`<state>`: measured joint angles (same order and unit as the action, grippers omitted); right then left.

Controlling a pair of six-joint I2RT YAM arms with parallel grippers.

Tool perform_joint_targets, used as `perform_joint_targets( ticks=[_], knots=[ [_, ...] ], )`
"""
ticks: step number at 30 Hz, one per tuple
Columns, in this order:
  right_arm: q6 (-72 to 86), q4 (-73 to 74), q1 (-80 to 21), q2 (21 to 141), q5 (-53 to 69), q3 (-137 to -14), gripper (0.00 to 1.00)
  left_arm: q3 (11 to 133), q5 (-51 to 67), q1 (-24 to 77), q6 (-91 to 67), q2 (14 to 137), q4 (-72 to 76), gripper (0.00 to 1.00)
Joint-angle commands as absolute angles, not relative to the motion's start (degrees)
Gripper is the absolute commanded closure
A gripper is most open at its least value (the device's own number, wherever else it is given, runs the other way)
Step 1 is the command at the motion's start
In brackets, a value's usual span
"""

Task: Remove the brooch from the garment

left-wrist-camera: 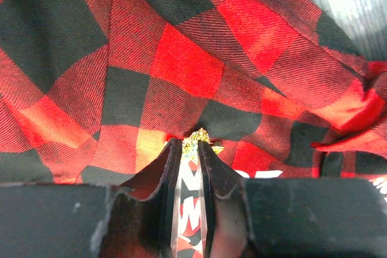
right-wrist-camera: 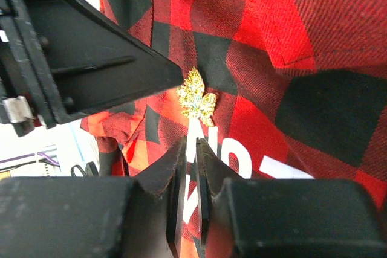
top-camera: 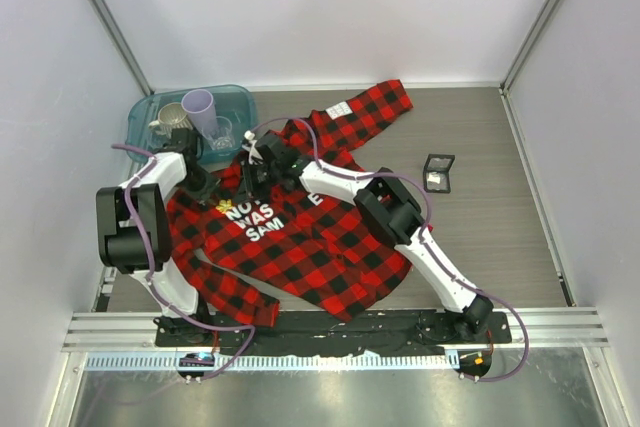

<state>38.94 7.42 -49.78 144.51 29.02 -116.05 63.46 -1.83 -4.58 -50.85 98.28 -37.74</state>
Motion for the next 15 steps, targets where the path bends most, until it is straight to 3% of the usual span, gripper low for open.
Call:
perform_joint_targets(
  ticks=[1, 7, 15],
  knots=[
    [38.0, 7.8, -50.2, 145.2, 30.6, -120.5, 0.83, 62.7, 1.8, -5.2, -51.7, 99.8, -35.3, 0.81],
    [38.1, 8.0, -50.4, 146.1, 30.8, -120.9, 0.84, 61.3, 1.0, -5.7, -52.0, 100.2, -35.7, 0.81],
    [38.5, 8.1, -50.4, 147.6, 31.5, -121.9, 0.76, 61.3, 0.9, -6.5, -50.7, 101.3, -36.3, 0.83]
  ],
)
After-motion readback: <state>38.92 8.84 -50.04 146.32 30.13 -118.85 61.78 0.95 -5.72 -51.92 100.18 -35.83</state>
